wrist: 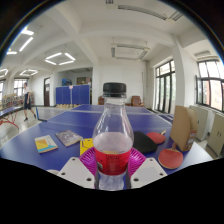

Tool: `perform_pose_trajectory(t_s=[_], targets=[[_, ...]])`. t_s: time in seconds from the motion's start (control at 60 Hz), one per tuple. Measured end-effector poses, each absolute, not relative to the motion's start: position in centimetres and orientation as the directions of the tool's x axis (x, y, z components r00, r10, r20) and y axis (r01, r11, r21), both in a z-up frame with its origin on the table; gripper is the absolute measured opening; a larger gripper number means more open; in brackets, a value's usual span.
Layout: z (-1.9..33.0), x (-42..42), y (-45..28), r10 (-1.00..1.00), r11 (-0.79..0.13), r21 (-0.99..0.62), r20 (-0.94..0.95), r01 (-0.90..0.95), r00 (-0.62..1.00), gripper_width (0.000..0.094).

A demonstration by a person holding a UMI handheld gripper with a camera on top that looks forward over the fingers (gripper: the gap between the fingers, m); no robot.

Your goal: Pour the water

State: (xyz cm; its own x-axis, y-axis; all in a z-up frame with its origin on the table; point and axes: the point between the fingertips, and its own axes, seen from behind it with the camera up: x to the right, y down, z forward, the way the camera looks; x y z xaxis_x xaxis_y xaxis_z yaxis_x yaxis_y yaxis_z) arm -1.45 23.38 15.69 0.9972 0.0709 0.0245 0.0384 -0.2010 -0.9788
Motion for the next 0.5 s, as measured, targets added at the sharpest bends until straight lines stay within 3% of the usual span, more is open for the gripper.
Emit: perform_pose_trajectory(t_s=[0.017,0.183,0.217,0.3,0.4,0.5], targets=[[16.4,0.5,22.2,0.072,-0.213,-0.976,0.029,0.043,0.997,0.0354],[9.6,2.1,21.3,0.075,-0.297,-0.954,0.011,0.033,0.997,0.0356],[10.5,2.5,21.2,0.074,-0.241,-0.970,0.007,0.025,0.997,0.0353],[10.5,1.9,21.1,0.069,-0.230,-0.972,0.026,0.041,0.997,0.0358],[10.4,2.1,21.4,0.055,-0.237,-0.971,0.017,0.030,0.998,0.0449],[9.7,2.0,21.4,0.059,-0.311,-0.950,-0.003,0.015,0.998,0.0569]])
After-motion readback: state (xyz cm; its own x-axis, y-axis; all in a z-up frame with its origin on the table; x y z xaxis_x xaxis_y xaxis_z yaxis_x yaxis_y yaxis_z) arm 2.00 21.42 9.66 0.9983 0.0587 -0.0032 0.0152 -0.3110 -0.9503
